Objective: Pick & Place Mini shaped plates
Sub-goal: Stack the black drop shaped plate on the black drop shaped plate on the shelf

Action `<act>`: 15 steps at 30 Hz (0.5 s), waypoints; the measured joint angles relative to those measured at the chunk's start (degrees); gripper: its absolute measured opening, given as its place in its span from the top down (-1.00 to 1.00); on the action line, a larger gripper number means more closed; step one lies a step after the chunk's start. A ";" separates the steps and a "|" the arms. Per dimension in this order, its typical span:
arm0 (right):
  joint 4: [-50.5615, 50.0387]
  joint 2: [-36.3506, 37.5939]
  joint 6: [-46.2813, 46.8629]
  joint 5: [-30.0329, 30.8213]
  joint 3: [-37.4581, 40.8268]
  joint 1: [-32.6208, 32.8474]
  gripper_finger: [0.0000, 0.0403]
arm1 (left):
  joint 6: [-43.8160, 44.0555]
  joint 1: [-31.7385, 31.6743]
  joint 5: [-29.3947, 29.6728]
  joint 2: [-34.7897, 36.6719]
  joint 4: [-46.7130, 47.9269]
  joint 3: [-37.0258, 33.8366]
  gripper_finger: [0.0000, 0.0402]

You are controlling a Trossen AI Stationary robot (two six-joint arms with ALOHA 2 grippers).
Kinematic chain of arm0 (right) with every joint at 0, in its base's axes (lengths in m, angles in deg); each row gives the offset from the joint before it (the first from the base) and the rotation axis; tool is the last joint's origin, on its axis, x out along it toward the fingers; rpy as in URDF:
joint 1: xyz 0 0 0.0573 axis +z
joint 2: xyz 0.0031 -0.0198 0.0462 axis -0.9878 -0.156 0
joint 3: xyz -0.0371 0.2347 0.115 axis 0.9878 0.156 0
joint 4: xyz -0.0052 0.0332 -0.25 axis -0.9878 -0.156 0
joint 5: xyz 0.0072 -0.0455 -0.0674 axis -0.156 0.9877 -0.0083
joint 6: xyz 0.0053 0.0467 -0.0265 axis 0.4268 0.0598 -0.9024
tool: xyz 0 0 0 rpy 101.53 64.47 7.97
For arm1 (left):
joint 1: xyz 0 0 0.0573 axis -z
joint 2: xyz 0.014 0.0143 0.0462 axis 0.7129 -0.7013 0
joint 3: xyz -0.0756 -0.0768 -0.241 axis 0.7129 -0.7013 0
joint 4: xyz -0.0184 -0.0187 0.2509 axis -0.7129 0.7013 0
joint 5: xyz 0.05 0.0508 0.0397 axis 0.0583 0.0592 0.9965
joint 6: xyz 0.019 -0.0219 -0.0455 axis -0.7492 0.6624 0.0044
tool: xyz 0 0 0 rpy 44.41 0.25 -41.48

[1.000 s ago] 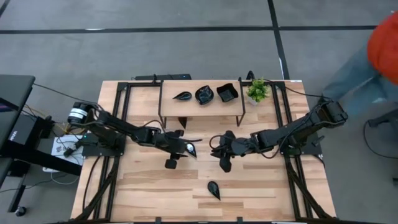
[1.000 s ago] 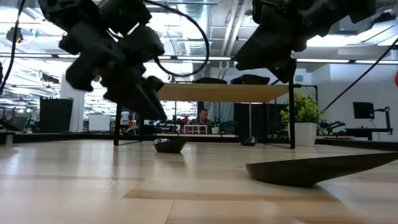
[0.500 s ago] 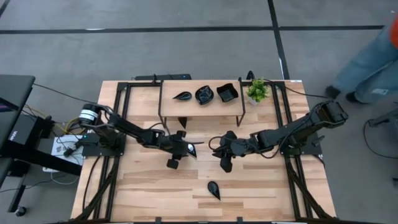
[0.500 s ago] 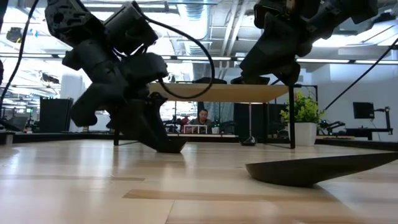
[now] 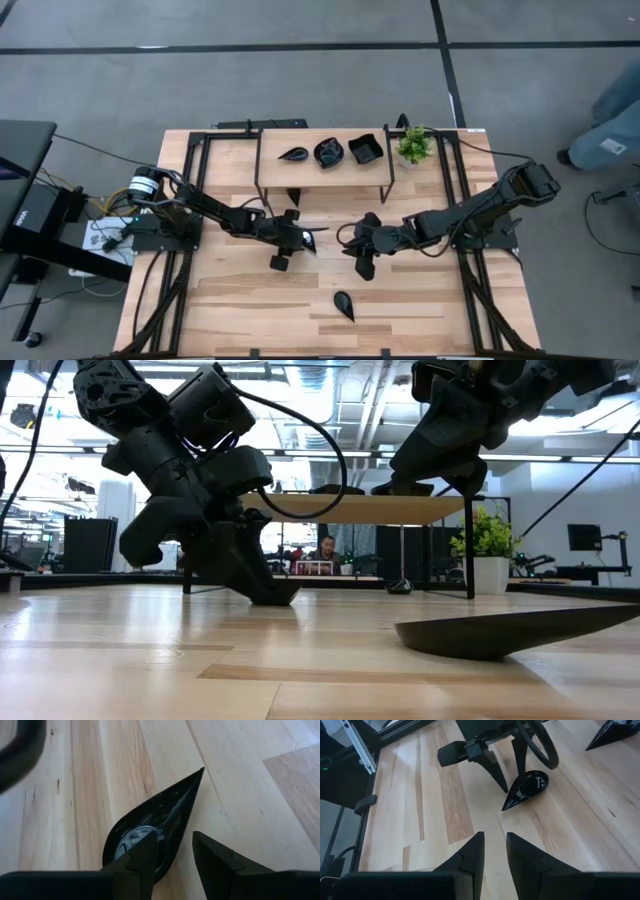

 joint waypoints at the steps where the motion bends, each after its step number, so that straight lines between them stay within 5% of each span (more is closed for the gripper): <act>1: 0.00 0.00 0.00 0.01 0.00 0.04 0.62 | -0.01 0.00 0.00 0.00 0.00 0.00 0.39; 15: 0.00 0.00 0.00 0.01 0.00 0.29 0.62 | 0.31 0.27 -0.90 0.02 -0.04 0.00 0.85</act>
